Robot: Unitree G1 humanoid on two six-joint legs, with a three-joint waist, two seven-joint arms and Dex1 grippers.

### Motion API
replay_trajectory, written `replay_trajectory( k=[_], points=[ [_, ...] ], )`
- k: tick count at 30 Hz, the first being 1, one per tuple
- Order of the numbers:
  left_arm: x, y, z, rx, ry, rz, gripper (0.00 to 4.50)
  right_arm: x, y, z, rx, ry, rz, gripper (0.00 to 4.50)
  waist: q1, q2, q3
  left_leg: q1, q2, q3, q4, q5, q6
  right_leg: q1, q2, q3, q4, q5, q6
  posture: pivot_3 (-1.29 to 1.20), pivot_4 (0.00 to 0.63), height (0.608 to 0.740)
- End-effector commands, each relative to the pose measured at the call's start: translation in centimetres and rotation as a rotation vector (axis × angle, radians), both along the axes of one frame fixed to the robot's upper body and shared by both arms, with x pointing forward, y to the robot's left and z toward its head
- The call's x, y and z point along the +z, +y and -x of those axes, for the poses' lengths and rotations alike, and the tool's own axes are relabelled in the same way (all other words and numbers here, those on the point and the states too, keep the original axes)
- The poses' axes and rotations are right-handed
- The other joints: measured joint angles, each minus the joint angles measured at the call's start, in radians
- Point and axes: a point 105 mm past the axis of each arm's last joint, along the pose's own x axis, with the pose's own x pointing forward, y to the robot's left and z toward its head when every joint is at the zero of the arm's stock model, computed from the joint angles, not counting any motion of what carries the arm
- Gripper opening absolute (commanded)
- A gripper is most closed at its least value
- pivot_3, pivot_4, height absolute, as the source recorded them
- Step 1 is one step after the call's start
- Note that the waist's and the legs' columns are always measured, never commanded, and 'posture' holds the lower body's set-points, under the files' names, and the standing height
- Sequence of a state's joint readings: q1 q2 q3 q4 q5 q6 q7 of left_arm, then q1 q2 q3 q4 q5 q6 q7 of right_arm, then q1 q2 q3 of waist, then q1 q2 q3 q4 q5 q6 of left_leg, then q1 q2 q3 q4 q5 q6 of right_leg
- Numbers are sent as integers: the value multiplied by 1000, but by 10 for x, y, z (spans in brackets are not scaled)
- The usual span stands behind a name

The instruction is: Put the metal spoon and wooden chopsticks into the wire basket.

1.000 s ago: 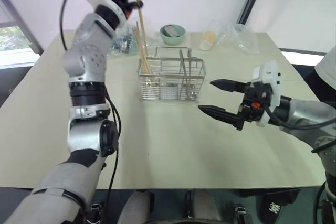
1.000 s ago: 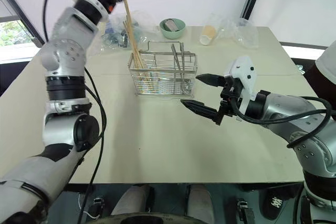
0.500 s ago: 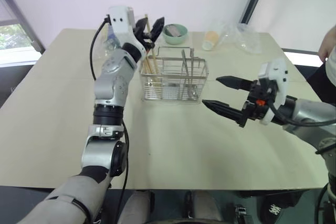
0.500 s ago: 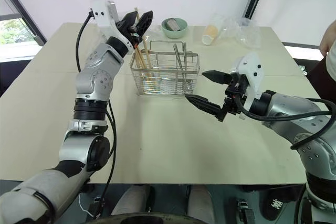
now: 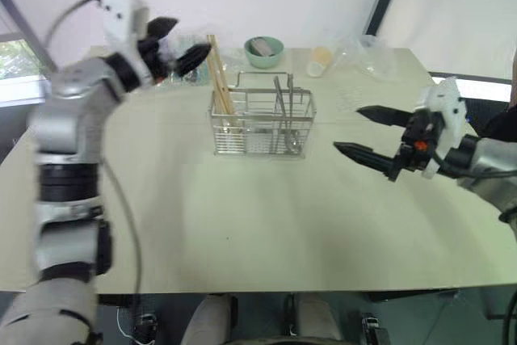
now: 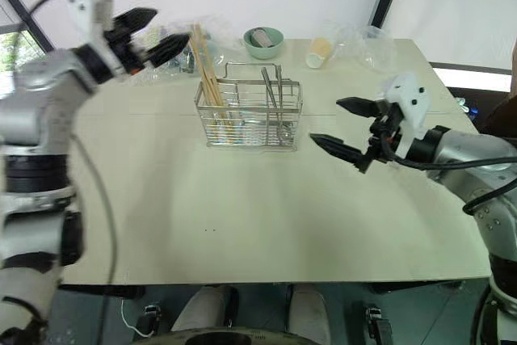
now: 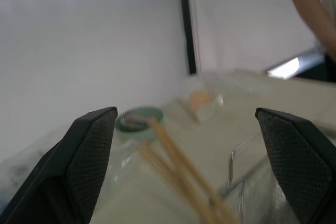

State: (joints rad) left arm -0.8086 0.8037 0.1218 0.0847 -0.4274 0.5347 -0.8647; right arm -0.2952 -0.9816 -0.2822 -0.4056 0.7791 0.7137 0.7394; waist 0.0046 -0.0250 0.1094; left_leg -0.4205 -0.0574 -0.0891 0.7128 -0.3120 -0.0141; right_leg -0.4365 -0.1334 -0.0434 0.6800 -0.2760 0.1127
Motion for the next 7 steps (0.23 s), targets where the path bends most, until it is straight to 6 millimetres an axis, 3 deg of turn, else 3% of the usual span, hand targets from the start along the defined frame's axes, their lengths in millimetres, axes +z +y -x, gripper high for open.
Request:
replay_trajectory(
  k=[1,7],
  points=[
    [5,15,28,-90,9,-136,4441,12,-17,-5,-16,-56,52,4500,4,0,0,0,0,0,0,0,0,0,0,0,0,0,0,0,150,635],
    [-2,34,48,-60,41,-210,4441,5,-11,-14,26,-43,44,4500,11,4,2,0,0,-1,1,0,0,1,0,0,-11,0,-2,0,150,635]
  ],
)
